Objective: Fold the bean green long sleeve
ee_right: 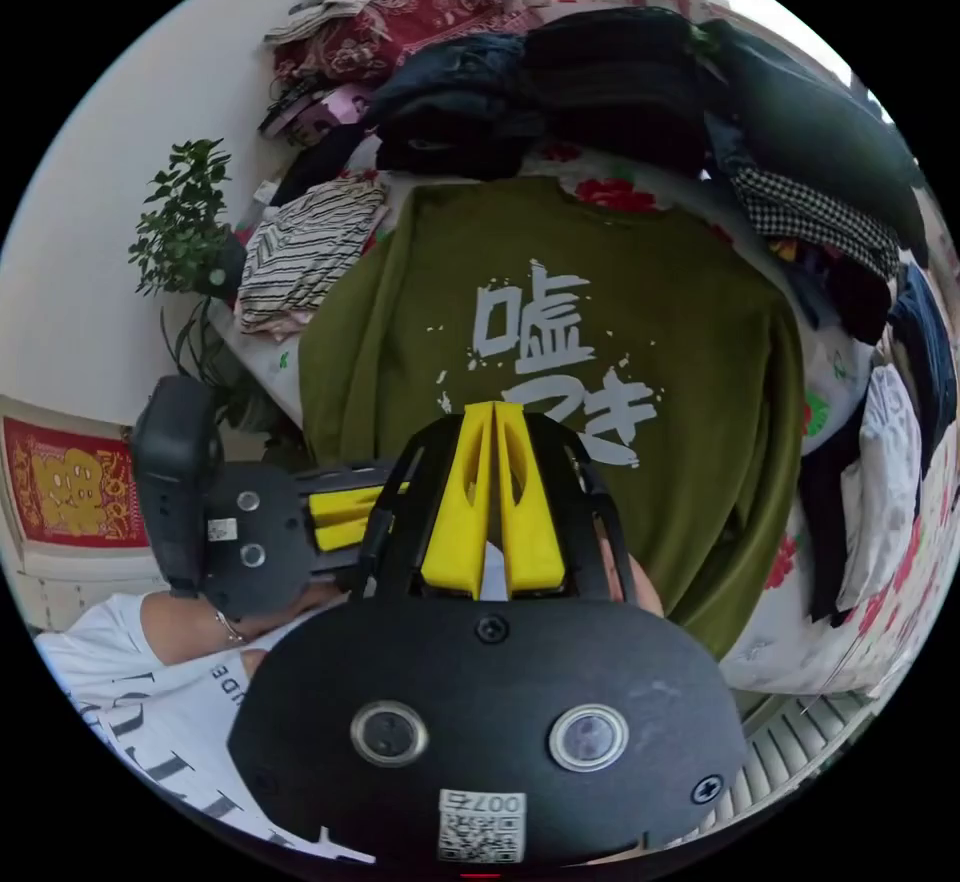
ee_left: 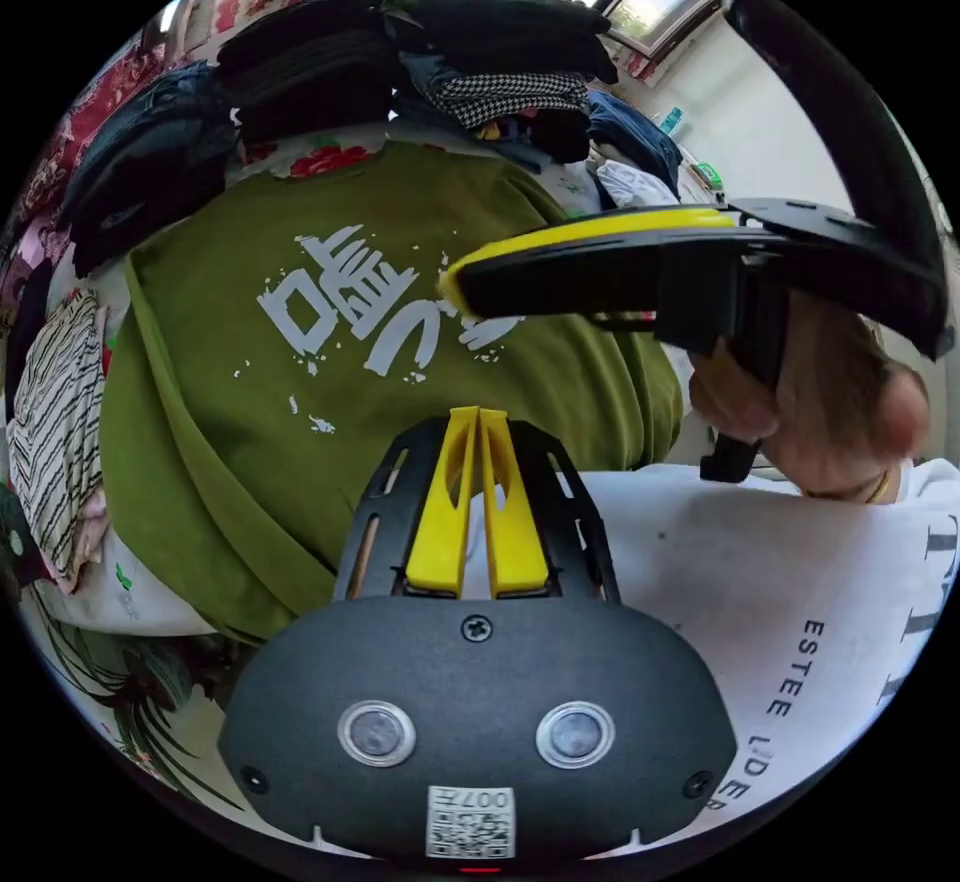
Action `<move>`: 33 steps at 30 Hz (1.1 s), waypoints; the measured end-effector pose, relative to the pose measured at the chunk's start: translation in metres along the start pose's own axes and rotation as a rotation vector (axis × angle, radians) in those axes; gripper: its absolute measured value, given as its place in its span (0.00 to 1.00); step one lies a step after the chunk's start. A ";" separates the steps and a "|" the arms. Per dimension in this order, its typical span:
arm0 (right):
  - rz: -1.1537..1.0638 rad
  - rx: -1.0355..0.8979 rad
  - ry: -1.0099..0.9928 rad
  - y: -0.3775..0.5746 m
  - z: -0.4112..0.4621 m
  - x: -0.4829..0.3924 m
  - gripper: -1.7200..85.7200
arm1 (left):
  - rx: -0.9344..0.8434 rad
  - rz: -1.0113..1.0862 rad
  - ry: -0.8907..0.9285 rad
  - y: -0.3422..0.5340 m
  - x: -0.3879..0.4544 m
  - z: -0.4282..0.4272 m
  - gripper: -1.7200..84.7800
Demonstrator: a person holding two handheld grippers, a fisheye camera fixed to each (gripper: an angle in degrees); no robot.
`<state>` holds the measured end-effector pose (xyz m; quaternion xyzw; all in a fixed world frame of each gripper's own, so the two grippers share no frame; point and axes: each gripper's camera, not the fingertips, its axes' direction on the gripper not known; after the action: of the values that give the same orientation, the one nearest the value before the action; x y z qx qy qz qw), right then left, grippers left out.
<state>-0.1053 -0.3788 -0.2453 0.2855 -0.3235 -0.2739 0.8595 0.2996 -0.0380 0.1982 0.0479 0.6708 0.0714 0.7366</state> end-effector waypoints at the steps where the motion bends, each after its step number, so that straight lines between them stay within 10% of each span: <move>1: -0.031 0.002 -0.013 0.001 0.001 -0.010 0.02 | 0.001 0.011 -0.005 -0.002 0.005 0.001 0.01; 27: -0.099 0.045 -0.240 0.037 0.015 -0.002 0.02 | -0.039 0.025 -0.075 -0.027 0.015 0.028 0.01; 33: -0.128 -0.026 0.015 0.049 0.033 0.039 0.02 | -0.060 -0.147 -0.279 -0.019 -0.033 0.033 0.02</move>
<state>-0.0903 -0.3807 -0.1761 0.2966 -0.2946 -0.3302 0.8463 0.3299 -0.0613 0.2306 -0.0138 0.5613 0.0301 0.8269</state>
